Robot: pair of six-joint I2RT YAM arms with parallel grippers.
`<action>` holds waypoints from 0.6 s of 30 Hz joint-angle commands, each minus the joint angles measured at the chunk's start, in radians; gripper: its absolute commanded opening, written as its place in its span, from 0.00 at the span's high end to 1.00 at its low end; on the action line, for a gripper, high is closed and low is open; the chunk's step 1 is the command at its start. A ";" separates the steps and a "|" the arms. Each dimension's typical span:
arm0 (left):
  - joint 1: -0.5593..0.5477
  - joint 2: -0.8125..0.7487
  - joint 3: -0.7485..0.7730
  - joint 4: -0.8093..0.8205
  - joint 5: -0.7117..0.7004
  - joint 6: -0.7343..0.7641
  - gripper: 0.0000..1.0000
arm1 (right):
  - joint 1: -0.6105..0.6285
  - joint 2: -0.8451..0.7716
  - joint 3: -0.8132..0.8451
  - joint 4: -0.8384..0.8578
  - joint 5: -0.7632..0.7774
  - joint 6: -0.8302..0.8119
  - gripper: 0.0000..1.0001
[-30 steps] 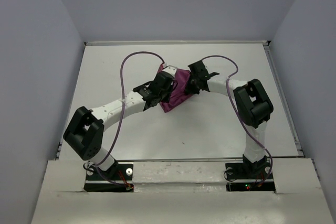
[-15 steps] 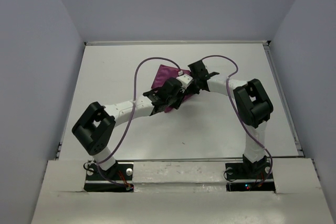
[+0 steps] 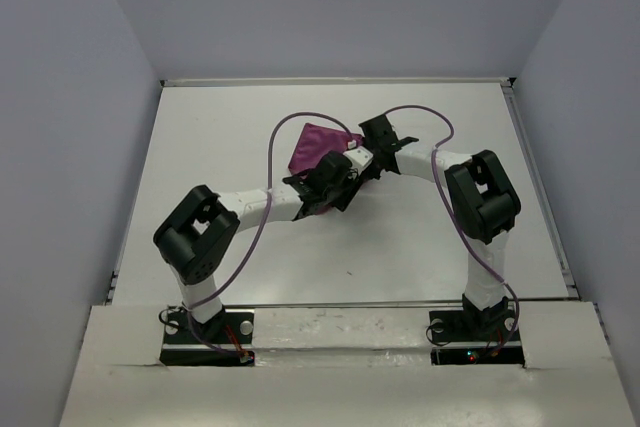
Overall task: Fold the napkin, place the utensils inside, and roll it up
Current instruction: Roll the napkin at the center of the board.
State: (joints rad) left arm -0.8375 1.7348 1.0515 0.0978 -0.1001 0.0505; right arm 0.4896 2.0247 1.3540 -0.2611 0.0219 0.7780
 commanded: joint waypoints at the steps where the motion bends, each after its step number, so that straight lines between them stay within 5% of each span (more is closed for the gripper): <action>1: -0.008 0.040 -0.005 0.088 -0.038 0.063 0.40 | -0.013 0.069 -0.030 -0.124 0.069 -0.040 0.99; 18: -0.006 0.204 -0.054 0.246 -0.040 -0.017 0.44 | -0.022 0.057 -0.050 -0.124 0.069 -0.051 0.99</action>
State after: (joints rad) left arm -0.8425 1.8950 1.0271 0.2951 -0.1452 0.0734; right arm 0.4835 2.0251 1.3529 -0.2604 0.0216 0.7765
